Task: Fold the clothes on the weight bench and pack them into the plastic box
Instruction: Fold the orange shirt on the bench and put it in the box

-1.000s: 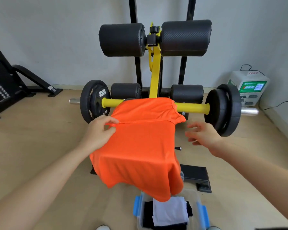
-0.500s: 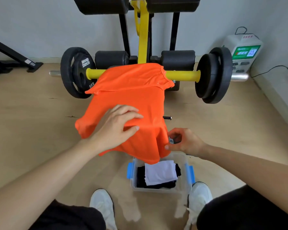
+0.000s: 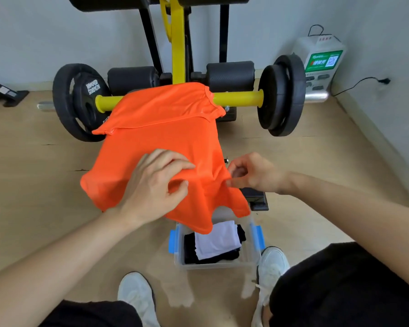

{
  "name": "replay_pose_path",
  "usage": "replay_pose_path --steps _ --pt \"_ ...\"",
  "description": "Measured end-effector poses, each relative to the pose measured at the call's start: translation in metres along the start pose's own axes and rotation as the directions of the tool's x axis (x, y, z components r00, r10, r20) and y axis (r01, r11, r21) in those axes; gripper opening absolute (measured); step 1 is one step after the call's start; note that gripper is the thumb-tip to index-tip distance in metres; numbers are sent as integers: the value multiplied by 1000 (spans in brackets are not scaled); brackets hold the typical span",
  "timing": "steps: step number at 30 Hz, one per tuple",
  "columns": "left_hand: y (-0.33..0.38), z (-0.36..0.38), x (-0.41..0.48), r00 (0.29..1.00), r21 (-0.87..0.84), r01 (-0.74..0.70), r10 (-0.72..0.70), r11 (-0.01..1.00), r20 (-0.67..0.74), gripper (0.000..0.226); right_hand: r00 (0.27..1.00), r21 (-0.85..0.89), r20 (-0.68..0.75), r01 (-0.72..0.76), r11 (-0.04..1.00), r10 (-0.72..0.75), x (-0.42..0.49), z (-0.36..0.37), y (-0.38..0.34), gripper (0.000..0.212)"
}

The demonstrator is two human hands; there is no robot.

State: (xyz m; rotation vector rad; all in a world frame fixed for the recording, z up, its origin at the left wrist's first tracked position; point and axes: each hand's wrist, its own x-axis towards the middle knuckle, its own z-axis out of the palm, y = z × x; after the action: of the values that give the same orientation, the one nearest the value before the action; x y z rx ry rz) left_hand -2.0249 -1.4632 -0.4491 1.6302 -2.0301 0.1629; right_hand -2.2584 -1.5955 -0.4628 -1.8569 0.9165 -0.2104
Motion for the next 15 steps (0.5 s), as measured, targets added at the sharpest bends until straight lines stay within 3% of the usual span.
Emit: replay_pose_path --steps 5,7,11,15 --pt "29 3 1 999 -166 -20 13 986 -42 24 991 415 -113 -12 910 65 -15 -11 -23 17" --pt "43 3 -1 994 -280 113 -110 953 27 37 989 551 -121 -8 834 90 -18 -10 -32 19" --pt "59 7 0 910 -399 414 -366 818 194 55 987 696 -116 0 718 113 -18 -2 -42 29" --pt "53 11 9 897 -551 437 -392 711 205 7 988 726 -114 12 688 103 -20 0 -48 24"
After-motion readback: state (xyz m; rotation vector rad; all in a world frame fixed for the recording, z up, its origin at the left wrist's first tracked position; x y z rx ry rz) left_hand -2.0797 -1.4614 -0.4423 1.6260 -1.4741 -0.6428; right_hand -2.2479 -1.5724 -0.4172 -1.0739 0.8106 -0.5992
